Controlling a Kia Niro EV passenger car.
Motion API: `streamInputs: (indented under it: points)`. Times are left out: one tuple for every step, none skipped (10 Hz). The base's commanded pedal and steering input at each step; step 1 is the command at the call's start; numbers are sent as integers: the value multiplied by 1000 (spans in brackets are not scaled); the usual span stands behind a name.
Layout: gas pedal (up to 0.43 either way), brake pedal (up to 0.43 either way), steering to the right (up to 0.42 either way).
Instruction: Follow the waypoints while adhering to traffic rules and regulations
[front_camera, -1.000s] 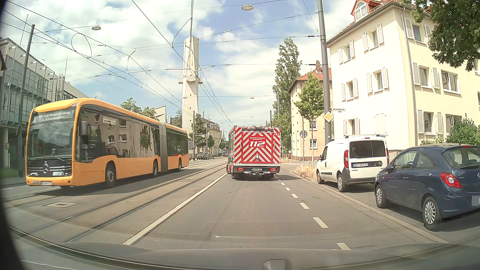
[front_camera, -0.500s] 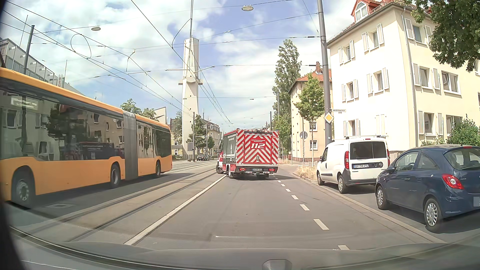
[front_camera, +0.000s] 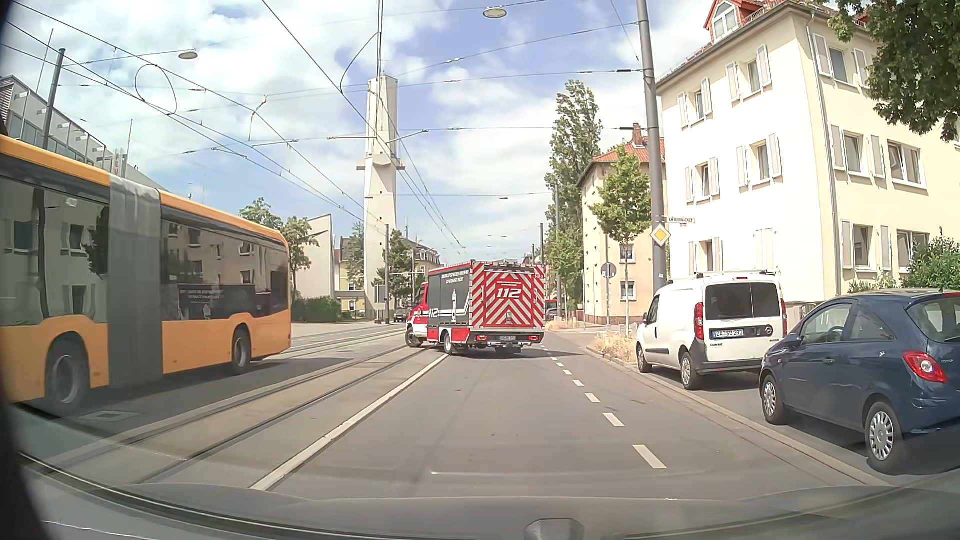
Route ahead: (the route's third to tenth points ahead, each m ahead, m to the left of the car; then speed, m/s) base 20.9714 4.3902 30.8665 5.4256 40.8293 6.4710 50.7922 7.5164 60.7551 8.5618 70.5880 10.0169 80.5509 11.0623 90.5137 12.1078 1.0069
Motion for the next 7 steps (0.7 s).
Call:
streamInputs:
  points:
    - [209,24,-5]
    - [220,24,-4]
    - [220,24,-2]
    - [220,24,1]
    - [220,30,4]
    - [220,24,4]
    - [220,24,4]
